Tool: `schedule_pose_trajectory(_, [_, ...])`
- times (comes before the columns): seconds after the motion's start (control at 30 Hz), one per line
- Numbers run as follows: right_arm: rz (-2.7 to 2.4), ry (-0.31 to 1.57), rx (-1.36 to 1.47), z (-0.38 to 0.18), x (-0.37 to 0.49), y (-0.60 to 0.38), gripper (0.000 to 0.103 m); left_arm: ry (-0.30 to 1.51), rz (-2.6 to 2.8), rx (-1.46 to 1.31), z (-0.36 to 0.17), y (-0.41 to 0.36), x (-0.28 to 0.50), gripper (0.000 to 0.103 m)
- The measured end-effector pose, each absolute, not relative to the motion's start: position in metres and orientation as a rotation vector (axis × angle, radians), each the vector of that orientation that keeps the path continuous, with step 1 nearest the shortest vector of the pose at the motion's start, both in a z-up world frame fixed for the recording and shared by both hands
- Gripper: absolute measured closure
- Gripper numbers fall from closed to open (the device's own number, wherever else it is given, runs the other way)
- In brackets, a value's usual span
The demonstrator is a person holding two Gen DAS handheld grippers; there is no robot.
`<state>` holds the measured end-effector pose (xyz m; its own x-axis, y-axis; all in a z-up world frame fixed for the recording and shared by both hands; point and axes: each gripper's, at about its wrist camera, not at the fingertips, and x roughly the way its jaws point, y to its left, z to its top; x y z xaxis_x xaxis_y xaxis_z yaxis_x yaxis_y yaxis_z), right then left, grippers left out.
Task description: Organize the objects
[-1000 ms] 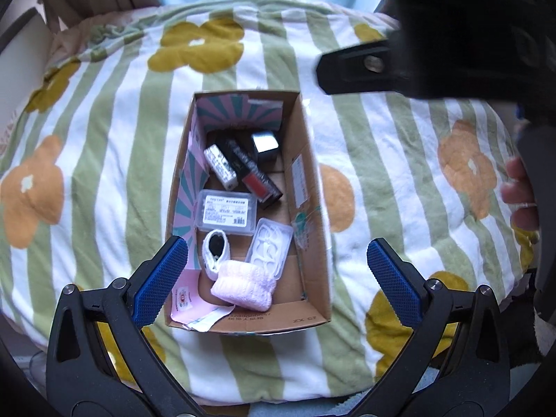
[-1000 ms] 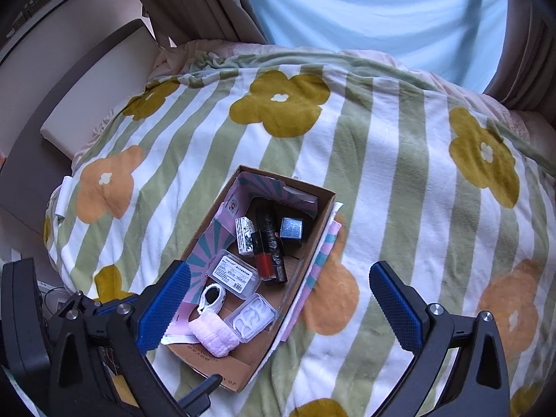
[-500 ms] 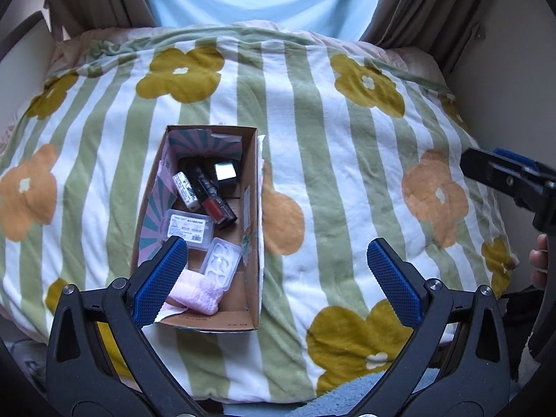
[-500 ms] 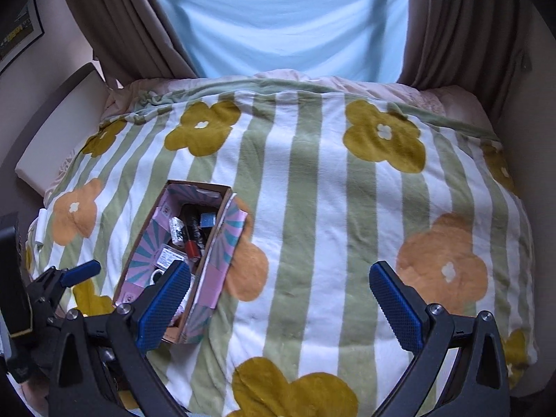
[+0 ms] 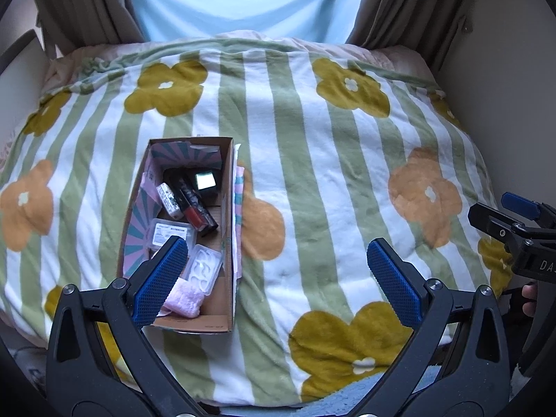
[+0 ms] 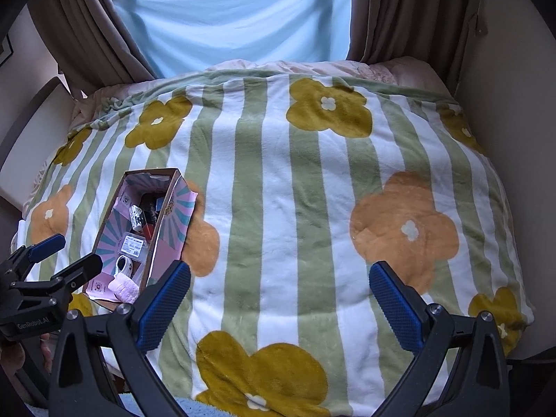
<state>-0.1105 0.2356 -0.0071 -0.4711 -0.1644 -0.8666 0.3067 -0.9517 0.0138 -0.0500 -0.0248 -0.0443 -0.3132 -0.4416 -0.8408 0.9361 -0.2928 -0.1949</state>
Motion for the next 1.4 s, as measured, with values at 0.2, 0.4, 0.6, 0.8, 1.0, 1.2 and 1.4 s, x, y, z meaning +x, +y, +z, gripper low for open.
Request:
schedule_pose_trajectory(0.2, [-2.485, 0.214, 1.428, -0.006, -0.112, 0.239, 0.001, 0.853, -1.788, 0.845, -0.039, -0.022, -0.057, 0.000])
schedule_pose_trajectory(0.4, [-2.479, 0.209, 1.426, -0.007, -0.113, 0.240, 0.001, 0.853, -1.779, 0.847, -0.038, -0.023, -0.056, 0.000])
schedule_pose_trajectory(0.6, [-2.475, 0.209, 1.422, -0.006, -0.116, 0.237, 0.001, 0.848, -1.771, 0.842, -0.037, -0.025, -0.053, 0.000])
schedule_pose_trajectory(0.8, [-2.477, 0.204, 1.416, -0.005, -0.118, 0.236, 0.001, 0.843, -1.766, 0.839, -0.036, -0.027, -0.050, 0.000])
schedule_pose_trajectory(1.0, [-2.481, 0.202, 1.413, -0.003, -0.120, 0.235, 0.001, 0.842, -1.763, 0.839, -0.036, -0.029, -0.049, 0.000])
schedule_pose_trajectory(1.2, [-2.481, 0.201, 1.412, -0.003, -0.120, 0.235, 0.001, 0.833, -1.736, 0.864, -0.040, -0.031, -0.051, 0.000])
schedule_pose_trajectory(1.4, [-2.482, 0.201, 1.411, -0.002, -0.122, 0.235, 0.001, 0.817, -1.722, 0.873, -0.041, -0.030, -0.052, 0.000])
